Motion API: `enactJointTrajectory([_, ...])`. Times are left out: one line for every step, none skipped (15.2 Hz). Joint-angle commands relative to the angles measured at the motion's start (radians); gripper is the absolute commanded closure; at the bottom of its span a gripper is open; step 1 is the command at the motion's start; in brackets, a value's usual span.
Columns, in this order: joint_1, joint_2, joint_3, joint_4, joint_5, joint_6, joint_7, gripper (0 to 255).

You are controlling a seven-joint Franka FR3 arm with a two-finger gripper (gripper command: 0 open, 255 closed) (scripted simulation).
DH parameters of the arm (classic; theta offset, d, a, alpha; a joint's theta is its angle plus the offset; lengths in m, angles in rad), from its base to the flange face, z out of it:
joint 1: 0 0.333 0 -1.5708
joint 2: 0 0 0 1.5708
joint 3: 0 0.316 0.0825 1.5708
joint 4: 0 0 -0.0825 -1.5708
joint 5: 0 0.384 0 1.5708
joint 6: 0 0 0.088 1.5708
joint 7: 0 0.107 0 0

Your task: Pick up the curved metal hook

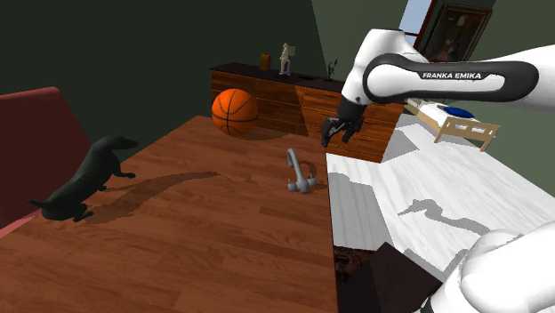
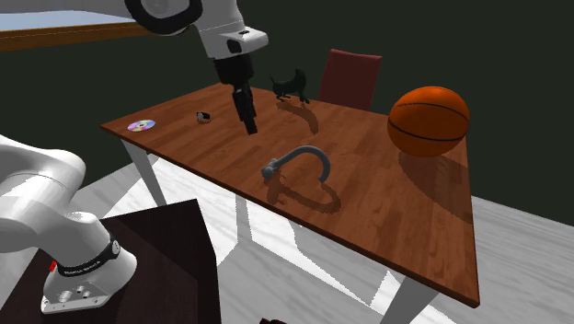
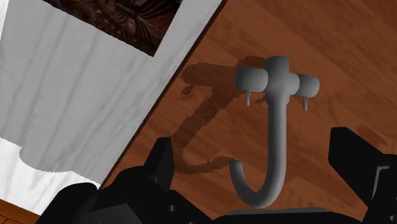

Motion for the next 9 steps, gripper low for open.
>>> enactJointTrajectory([-0.003, 0.082, 0.006, 0.042, 0.011, 0.041, 0.031, 0])
enactJointTrajectory([-0.005, 0.119, 0.007, 0.062, 0.016, 0.058, 0.043, 0])
enactJointTrajectory([-0.006, 0.155, 0.008, 0.083, 0.020, 0.074, 0.056, 0])
enactJointTrajectory([-0.008, 0.192, 0.008, 0.106, 0.025, 0.089, 0.068, 0])
enactJointTrajectory([-0.009, 0.229, 0.009, 0.130, 0.030, 0.103, 0.079, 0])
enactJointTrajectory([-0.010, 0.267, 0.009, 0.155, 0.034, 0.116, 0.090, 0])
enactJointTrajectory([-0.012, 0.304, 0.010, 0.182, 0.039, 0.128, 0.101, 0])
enactJointTrajectory([-0.013, 0.342, 0.010, 0.210, 0.044, 0.138, 0.112, 0])
enactJointTrajectory([-0.013, 0.380, 0.009, 0.239, 0.048, 0.148, 0.123, 0])
